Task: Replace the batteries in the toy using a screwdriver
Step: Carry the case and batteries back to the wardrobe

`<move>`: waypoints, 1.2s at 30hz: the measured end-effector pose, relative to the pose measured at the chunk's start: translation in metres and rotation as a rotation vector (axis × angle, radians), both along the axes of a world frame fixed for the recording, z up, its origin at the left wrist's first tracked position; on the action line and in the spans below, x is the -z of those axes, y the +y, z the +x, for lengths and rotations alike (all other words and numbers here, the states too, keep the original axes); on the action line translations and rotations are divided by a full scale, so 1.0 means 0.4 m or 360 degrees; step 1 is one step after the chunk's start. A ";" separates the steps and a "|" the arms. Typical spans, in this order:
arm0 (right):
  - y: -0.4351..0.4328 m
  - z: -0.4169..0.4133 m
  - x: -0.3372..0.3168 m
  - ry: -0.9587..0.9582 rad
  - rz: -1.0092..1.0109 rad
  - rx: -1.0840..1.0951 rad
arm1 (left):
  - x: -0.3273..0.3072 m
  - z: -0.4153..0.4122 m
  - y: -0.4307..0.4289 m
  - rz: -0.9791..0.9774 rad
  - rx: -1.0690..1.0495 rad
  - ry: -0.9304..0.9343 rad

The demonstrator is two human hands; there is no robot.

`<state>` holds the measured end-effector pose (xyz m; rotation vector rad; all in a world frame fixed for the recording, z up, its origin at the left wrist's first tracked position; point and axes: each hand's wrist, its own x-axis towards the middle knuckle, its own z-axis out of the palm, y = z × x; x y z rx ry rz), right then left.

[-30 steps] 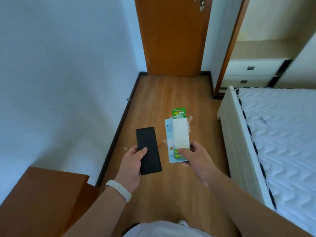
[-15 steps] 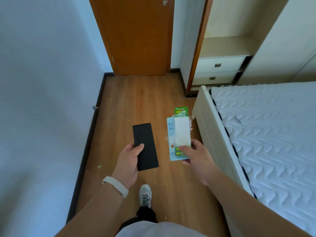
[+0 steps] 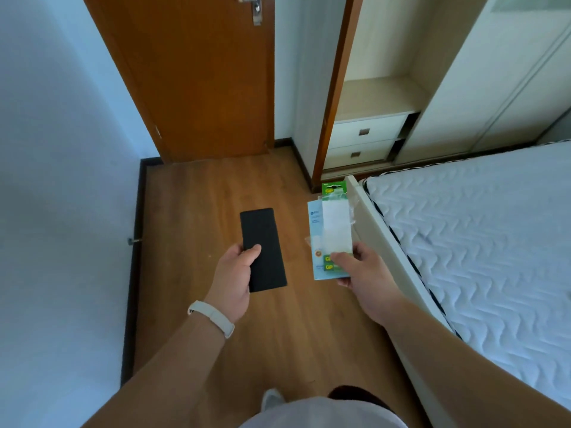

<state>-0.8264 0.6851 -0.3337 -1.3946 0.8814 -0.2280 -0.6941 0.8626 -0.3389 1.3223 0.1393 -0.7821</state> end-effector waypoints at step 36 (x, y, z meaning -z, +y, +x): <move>-0.858 0.733 0.027 -0.0128 0.0221 0.0466 | -0.038 0.814 -0.922 0.0237 0.0327 -0.0139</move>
